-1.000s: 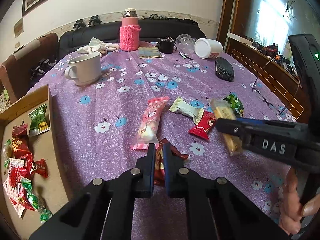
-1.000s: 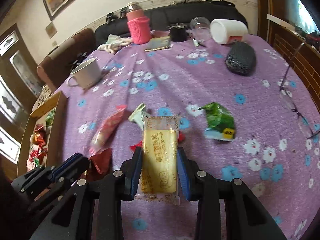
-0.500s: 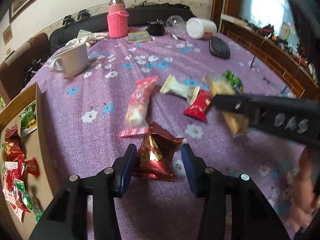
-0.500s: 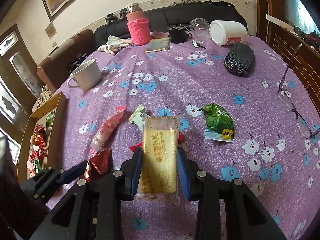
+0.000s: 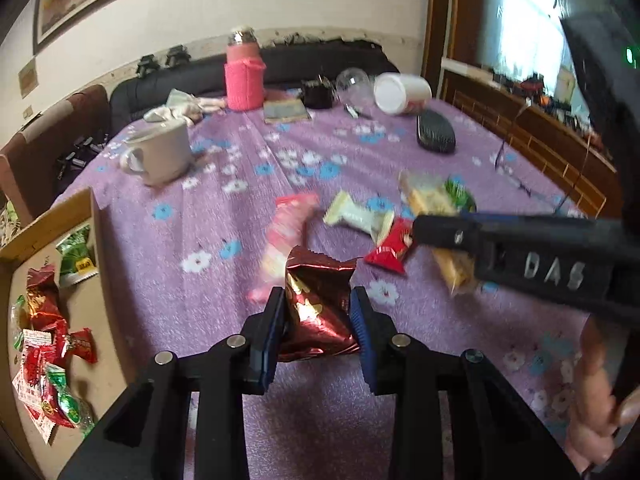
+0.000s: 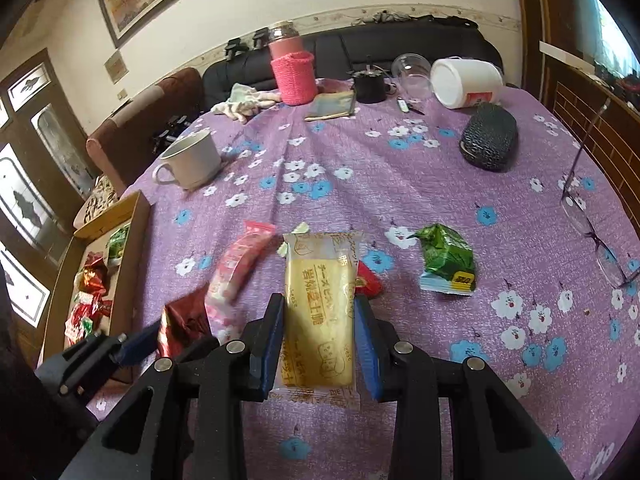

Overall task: Organize snacks
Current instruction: 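Grasp the red wrapped candy with left gripper while right grasps the cream biscuit packet, then lift both held snacks above the table, then carry both snacks over the box and open both grippers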

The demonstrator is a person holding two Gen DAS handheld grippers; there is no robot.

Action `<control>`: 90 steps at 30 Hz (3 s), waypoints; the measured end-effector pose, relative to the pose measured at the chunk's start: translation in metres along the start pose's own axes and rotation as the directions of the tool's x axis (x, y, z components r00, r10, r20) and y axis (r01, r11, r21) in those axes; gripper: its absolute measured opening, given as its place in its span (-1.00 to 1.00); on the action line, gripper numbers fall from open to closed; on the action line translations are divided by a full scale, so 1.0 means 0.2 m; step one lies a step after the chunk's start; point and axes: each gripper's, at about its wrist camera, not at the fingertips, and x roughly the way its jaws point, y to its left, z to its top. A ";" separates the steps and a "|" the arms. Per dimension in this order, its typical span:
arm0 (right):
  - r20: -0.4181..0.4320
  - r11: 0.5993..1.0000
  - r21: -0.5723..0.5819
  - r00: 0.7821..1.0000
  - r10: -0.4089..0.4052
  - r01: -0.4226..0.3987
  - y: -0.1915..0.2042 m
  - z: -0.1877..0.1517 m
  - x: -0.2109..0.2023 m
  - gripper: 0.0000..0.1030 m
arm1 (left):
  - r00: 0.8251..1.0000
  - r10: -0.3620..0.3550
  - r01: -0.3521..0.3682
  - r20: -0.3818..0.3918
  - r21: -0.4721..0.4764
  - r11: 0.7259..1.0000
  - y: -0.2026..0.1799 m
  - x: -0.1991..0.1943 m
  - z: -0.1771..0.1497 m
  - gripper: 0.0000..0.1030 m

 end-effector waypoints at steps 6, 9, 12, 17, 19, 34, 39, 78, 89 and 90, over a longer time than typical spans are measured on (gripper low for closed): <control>0.011 0.998 -0.057 1.000 0.020 -0.020 0.07 -0.02 0.00 -0.30 | 0.998 0.058 -0.057 0.036 -0.026 0.998 0.04 -0.02 0.02 -0.39; 0.016 0.996 -0.082 1.000 0.021 -0.019 0.11 -0.03 0.00 -0.30 | 0.995 0.084 -0.083 0.047 -0.027 0.996 0.05 -0.02 0.02 -0.39; 0.015 0.996 -0.089 1.000 0.021 -0.020 0.12 -0.03 0.01 -0.30 | 0.994 0.100 -0.099 0.049 -0.029 0.995 0.05 -0.02 0.02 -0.39; 0.013 0.996 -0.085 1.000 0.020 -0.019 0.11 -0.03 0.01 -0.30 | 0.993 0.110 -0.109 0.052 -0.036 0.993 0.06 -0.03 0.02 -0.39; 0.013 0.996 -0.087 1.000 0.020 -0.019 0.11 -0.03 0.01 -0.30 | 0.991 0.119 -0.117 0.058 -0.039 0.992 0.07 -0.03 0.03 -0.39; 0.021 0.995 -0.095 1.000 0.023 -0.021 0.12 -0.04 0.02 -0.30 | 0.981 0.174 -0.171 0.089 -0.045 0.984 0.08 -0.06 0.03 -0.38; 0.022 0.995 -0.098 1.000 0.022 -0.020 0.13 -0.04 0.02 -0.30 | 0.980 0.175 -0.172 0.089 -0.046 0.984 0.09 -0.06 0.03 -0.38; 0.039 0.997 -0.075 0.999 0.016 -0.013 0.10 -0.03 0.03 -0.30 | 0.977 0.170 -0.159 0.126 -0.093 0.983 0.12 -0.11 0.05 -0.38; 0.020 0.998 0.012 0.998 0.067 -0.067 0.12 -0.02 -0.01 -0.29 | 0.971 0.186 -0.155 0.148 -0.199 0.968 0.30 -0.27 0.02 -0.38; 0.015 0.997 0.013 0.997 0.077 -0.077 0.15 -0.02 -0.02 -0.29 | 0.971 0.189 -0.156 0.149 -0.208 0.966 0.32 -0.28 0.01 -0.38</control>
